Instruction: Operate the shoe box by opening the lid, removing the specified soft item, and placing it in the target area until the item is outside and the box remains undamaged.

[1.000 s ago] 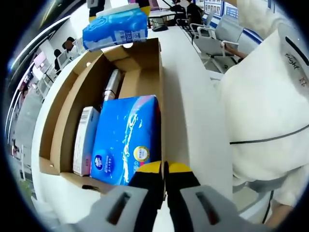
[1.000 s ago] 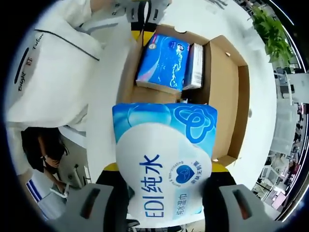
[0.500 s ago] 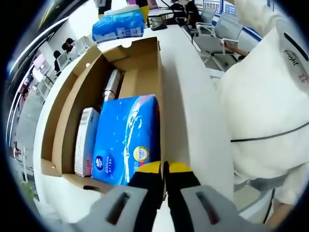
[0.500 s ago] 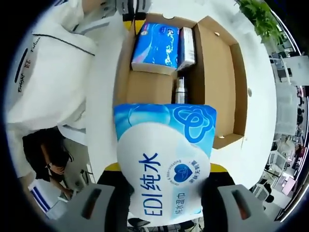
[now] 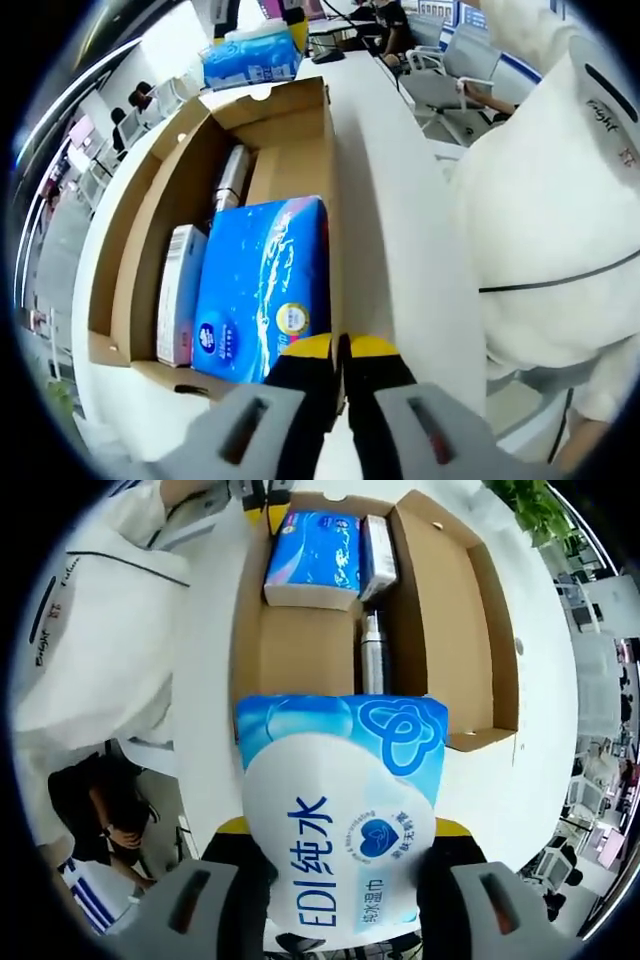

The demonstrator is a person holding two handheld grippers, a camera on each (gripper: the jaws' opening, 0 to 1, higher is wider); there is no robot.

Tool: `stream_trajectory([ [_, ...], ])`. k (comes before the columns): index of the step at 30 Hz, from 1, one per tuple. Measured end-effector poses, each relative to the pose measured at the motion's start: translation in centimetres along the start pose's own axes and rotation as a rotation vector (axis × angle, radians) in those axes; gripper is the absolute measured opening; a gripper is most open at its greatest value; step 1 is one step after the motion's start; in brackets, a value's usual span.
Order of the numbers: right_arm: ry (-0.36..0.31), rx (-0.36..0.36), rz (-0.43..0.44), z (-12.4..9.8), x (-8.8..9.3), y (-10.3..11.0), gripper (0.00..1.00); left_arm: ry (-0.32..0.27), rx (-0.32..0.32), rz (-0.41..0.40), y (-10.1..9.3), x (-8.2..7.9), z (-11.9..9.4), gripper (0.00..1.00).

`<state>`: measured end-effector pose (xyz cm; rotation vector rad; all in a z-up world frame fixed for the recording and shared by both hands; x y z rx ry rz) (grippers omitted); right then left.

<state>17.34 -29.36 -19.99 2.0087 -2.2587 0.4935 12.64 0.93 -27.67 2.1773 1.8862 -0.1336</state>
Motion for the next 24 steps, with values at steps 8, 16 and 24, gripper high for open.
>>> stream_trajectory([
  [8, -0.011, -0.040, 0.024, 0.9, 1.2, 0.4, 0.57, 0.002, 0.002, 0.002, -0.3, -0.1, 0.1, 0.02],
  [16, 0.001, -0.040, 0.040, 1.2, 2.2, 0.5, 0.58, 0.000, -0.001, 0.003, -0.3, -0.1, 0.1, 0.02],
  [24, 0.002, -0.023, -0.003, 2.4, 3.5, 0.4, 0.58, -0.006, 0.001, 0.004, -0.2, -0.1, 0.1, 0.02],
])
Point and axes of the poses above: the point that each gripper's makers call its tool centre point, and the gripper's own axes: z roughly forward along the fingers, y roughly to its left, x roughly out of its underside, the point moved 3 cm from there along -z, roughly backward along the fingers, and after that the axes turned 12 degrees about y, right-handed, at the moved point
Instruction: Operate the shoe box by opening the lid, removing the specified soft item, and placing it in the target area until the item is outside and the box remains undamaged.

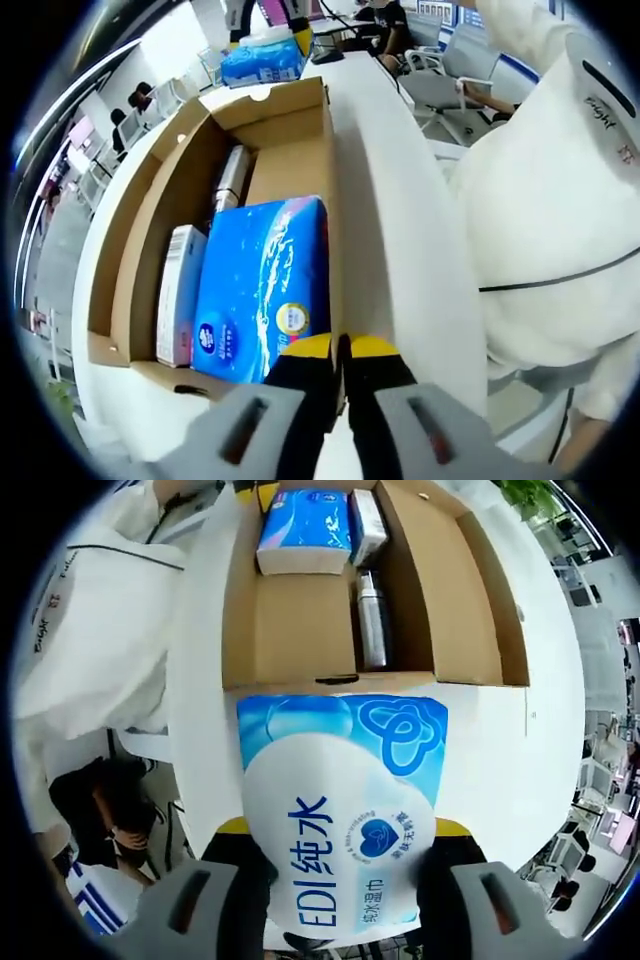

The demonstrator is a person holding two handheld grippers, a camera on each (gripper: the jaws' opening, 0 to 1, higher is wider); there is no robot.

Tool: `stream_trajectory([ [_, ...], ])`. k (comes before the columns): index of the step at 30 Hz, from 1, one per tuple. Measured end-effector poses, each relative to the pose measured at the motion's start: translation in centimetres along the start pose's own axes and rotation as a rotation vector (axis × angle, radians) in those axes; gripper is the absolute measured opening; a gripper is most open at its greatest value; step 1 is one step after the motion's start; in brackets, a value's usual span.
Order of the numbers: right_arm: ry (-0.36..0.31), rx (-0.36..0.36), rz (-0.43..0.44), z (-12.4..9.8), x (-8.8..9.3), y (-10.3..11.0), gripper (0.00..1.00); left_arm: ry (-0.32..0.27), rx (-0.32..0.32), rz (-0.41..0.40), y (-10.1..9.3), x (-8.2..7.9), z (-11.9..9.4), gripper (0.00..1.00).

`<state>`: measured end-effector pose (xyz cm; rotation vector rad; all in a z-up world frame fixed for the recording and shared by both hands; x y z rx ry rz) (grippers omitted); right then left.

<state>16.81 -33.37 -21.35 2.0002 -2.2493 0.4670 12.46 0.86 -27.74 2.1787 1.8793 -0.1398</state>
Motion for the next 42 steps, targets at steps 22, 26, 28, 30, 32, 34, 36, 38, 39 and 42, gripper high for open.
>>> stream_trajectory([
  [22, -0.005, -0.050, 0.037, 3.0, 1.8, 0.4, 0.58, 0.008, 0.014, 0.006, 0.0, 0.0, 0.3, 0.02],
  [26, -0.009, -0.064, 0.034, 3.6, 1.7, 0.3, 0.58, 0.009, 0.020, 0.004, 0.2, 0.0, 0.3, 0.02],
  [28, 0.000, -0.072, 0.035, 4.0, 1.6, 0.2, 0.58, 0.008, 0.020, 0.006, 0.2, 0.0, 0.4, 0.02],
  [30, 0.004, -0.072, 0.026, 4.5, 1.5, 0.1, 0.58, 0.009, 0.017, 0.007, 0.2, 0.0, 0.4, 0.02],
  [32, 0.002, -0.073, 0.020, 4.9, 1.3, 0.4, 0.58, 0.009, 0.015, 0.007, 0.2, 0.0, 0.4, 0.02],
  [34, -0.009, -0.082, 0.026, 5.3, 1.2, 0.6, 0.58, 0.009, 0.014, 0.008, 0.2, 0.0, 0.4, 0.02],
  [36, -0.010, -0.083, 0.018, 5.6, 1.2, 0.7, 0.58, 0.011, 0.015, 0.009, 0.2, 0.0, 0.4, 0.02],
  [38, -0.004, -0.081, 0.013, 6.0, 1.2, 1.0, 0.58, 0.012, 0.019, 0.007, 0.2, 0.0, 0.4, 0.02],
  [39, -0.003, -0.082, 0.011, 6.1, 1.3, 1.0, 0.58, 0.012, 0.019, 0.007, 0.3, 0.0, 0.4, 0.02],
  [42, 0.002, -0.091, 0.017, 6.4, 1.3, 1.2, 0.58, 0.011, 0.019, 0.006, 0.3, 0.0, 0.4, 0.02],
])
Point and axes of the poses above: the point that each gripper's makers call its tool centre point, and the gripper's own axes: z roughly forward along the fingers, y roughly to its left, x roughly out of its underside, the point moved 3 cm from there along -z, roughly backward along the fingers, and after that the axes turned 12 degrees about y, right-handed, at the moved point
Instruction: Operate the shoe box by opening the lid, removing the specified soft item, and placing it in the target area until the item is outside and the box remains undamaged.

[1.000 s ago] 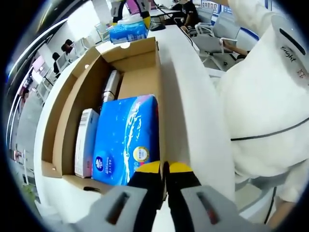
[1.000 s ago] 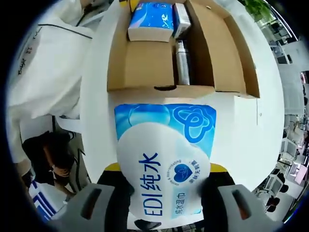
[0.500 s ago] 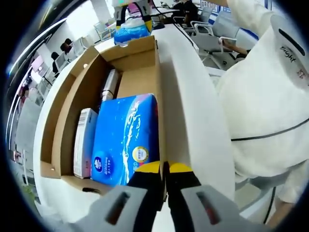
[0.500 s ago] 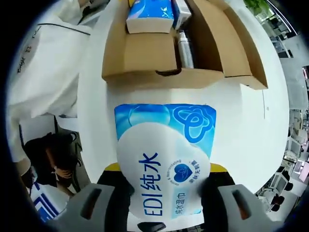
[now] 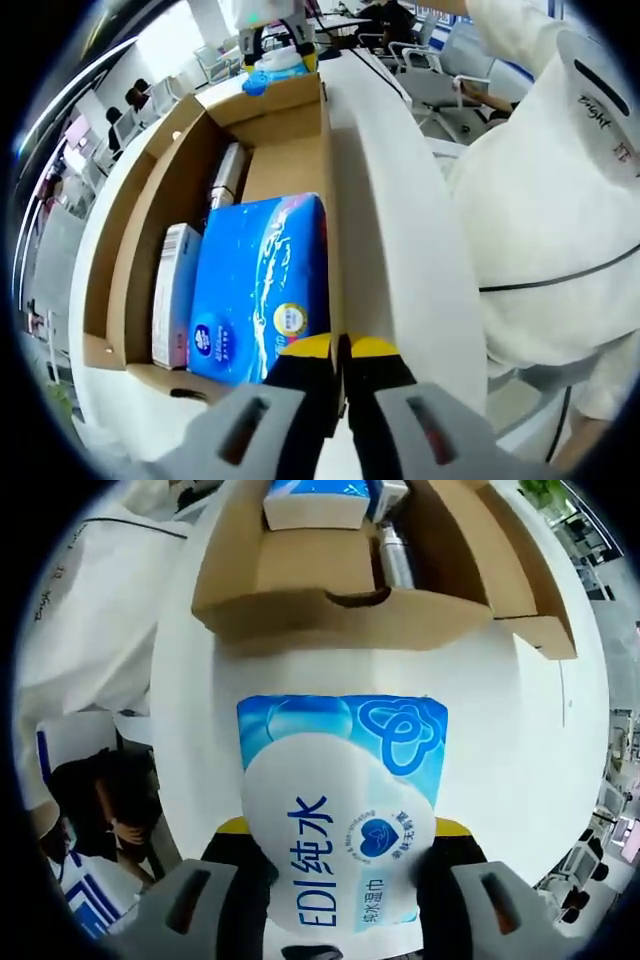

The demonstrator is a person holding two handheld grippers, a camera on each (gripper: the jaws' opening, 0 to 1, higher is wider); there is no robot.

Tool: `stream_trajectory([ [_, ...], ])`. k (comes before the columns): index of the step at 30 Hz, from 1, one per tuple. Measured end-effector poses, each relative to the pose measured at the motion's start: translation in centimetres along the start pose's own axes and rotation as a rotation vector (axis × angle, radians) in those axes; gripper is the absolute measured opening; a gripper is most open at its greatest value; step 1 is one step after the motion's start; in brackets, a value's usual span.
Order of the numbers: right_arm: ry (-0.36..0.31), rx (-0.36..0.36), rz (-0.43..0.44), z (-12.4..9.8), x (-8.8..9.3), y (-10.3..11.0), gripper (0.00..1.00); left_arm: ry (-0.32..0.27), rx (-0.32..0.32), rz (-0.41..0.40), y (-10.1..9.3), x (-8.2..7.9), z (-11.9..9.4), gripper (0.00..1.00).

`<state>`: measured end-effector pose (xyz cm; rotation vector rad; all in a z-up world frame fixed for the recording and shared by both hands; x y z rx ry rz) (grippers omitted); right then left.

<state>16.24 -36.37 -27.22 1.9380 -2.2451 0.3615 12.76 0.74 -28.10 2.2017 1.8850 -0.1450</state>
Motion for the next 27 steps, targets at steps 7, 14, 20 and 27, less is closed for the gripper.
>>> stream_trajectory([
  [7, -0.015, -0.001, 0.007, 0.5, -0.1, 0.2, 0.58, 0.001, 0.002, 0.000, 0.0, 0.0, 0.0, 0.02],
  [14, -0.016, 0.001, 0.000, 0.8, -0.1, 0.4, 0.58, 0.000, -0.001, -0.001, -0.1, 0.0, 0.0, 0.02],
  [20, -0.028, -0.004, -0.015, 0.8, -0.5, 0.6, 0.58, -0.002, 0.002, -0.003, -0.2, 0.0, 0.0, 0.02],
  [27, -0.037, -0.015, -0.013, 1.3, -0.4, 0.0, 0.58, -0.003, 0.004, -0.003, 0.1, 0.0, 0.0, 0.02],
])
Point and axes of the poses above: the point that each gripper's makers call its tool centre point, and the gripper's own axes: z roughly forward along the fingers, y roughly to its left, x roughly out of its underside, the point moved 3 cm from there along -z, roughly backward along the fingers, and after that the axes turned 12 degrees about y, right-handed, at the moved point
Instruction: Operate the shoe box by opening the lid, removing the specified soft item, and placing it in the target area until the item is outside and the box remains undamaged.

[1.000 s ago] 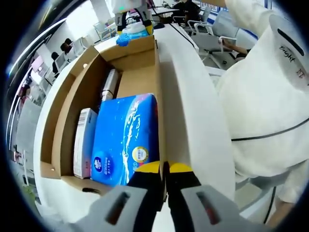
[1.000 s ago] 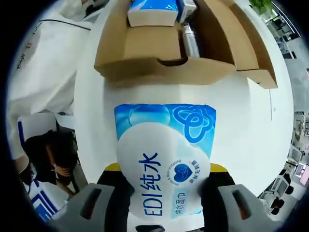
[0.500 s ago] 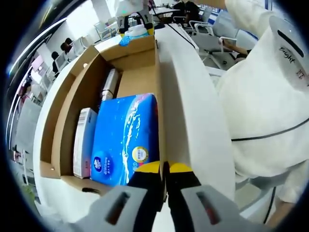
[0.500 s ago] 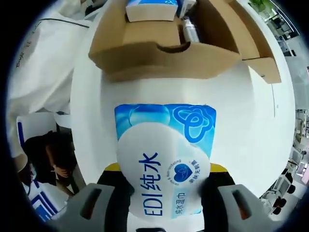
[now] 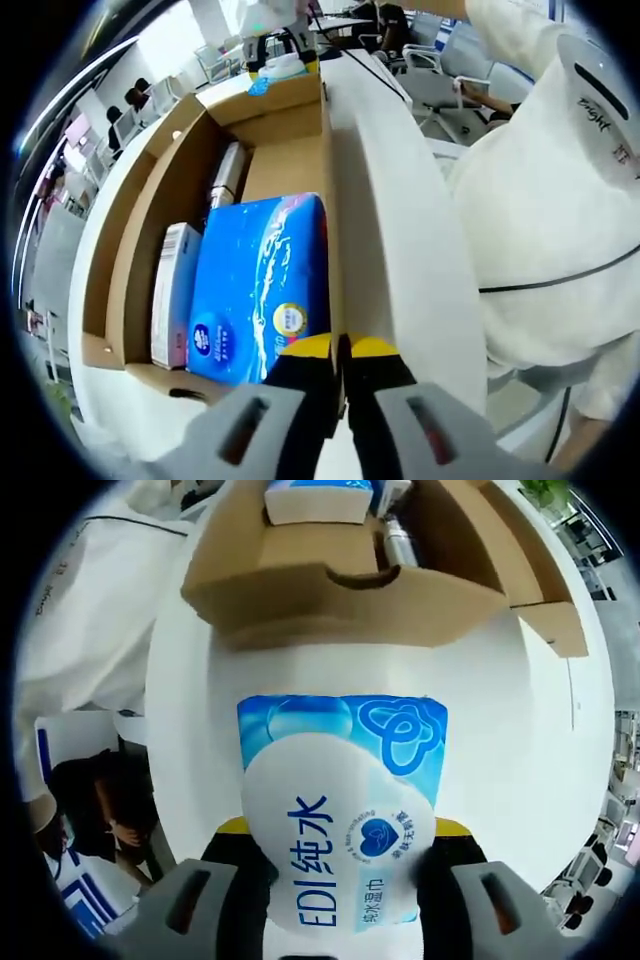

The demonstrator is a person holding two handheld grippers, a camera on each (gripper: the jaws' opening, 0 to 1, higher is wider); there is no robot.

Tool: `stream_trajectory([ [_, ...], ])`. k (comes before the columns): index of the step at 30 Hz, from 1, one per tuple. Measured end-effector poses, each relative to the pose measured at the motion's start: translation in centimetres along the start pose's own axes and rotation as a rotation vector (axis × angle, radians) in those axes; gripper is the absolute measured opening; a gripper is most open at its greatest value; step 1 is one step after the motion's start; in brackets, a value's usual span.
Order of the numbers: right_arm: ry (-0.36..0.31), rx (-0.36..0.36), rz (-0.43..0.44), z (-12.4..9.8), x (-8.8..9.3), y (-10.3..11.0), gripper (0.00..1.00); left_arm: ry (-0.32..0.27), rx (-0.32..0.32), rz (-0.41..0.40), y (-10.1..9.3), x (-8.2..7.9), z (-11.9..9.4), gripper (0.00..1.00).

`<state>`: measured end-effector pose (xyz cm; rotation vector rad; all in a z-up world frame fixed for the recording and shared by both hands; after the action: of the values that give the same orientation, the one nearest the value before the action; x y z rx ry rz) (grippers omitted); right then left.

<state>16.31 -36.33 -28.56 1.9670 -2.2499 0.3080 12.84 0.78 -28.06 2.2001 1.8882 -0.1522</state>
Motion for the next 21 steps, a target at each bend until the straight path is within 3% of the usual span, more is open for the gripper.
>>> stream_trajectory([
  [21, 0.008, -0.017, -0.009, 1.1, 0.1, -0.1, 0.58, -0.004, 0.002, 0.000, 2.1, 0.7, -0.3, 0.02],
])
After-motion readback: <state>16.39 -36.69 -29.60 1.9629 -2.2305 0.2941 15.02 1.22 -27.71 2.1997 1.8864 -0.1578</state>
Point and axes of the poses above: the point that each gripper's makers call its tool centre point, and the gripper's own axes: z roughly forward along the fingers, y roughly to its left, x roughly out of its underside, the point moved 3 cm from there along -z, roughly backward along the fingers, and after that the axes turned 12 degrees about y, right-handed, at the moved point
